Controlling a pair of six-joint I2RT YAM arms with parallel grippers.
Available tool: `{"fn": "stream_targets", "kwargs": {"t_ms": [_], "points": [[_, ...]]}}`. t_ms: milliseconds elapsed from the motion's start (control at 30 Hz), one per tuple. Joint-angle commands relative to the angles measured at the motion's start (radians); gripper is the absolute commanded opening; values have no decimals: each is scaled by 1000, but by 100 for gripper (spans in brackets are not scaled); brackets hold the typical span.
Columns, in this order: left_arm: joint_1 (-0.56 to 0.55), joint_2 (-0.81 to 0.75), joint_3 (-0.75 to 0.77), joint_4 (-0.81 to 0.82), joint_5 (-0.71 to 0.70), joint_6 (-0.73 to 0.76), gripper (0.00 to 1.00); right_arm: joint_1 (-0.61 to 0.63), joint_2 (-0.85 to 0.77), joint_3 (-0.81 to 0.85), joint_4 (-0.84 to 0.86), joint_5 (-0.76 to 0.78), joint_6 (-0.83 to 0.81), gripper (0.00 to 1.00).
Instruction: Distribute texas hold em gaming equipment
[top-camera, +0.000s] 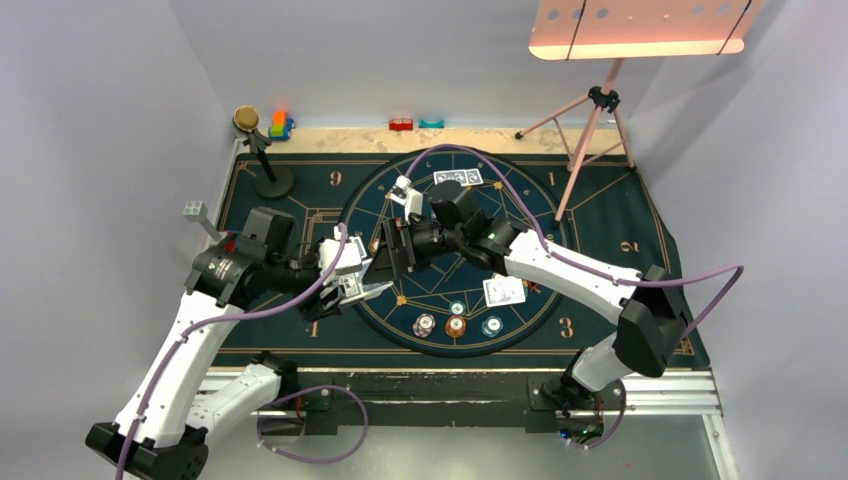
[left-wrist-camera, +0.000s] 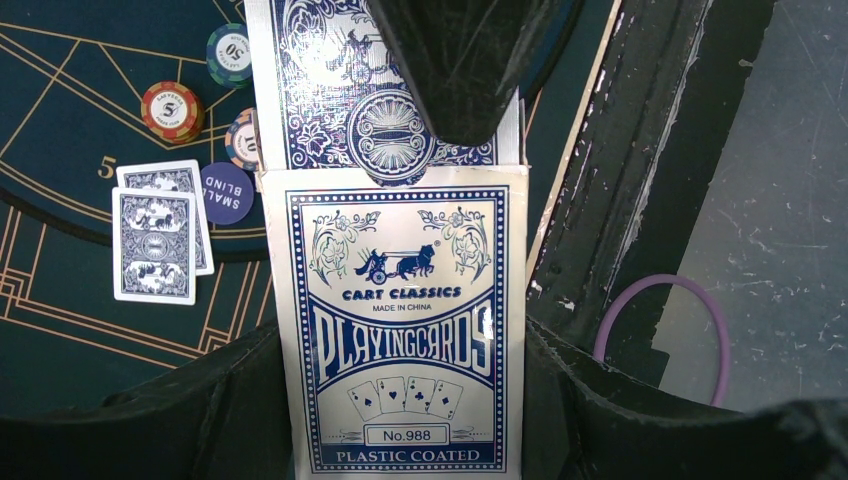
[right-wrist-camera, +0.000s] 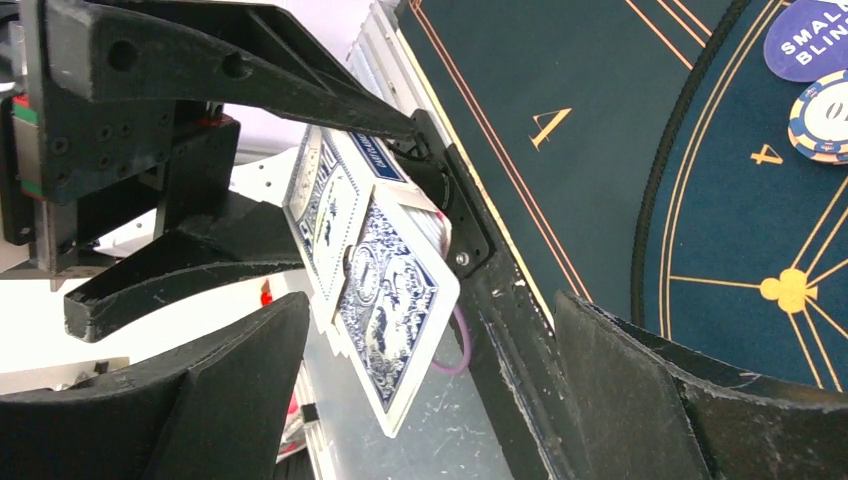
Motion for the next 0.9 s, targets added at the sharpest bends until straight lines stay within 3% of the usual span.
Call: {"fn": "stream_targets", "kwargs": {"t_ms": [0,200,867], "points": [[7,-17,25,28,36,-5,0,-2,-10,-21,59,-2,21,93],[7,-17,32,24,45,-5,0,-15,-9,-26,11,31,6,70],[7,-18,33,6,53,2,0,-79,-98,-32,-70,130,-48,47]]}}
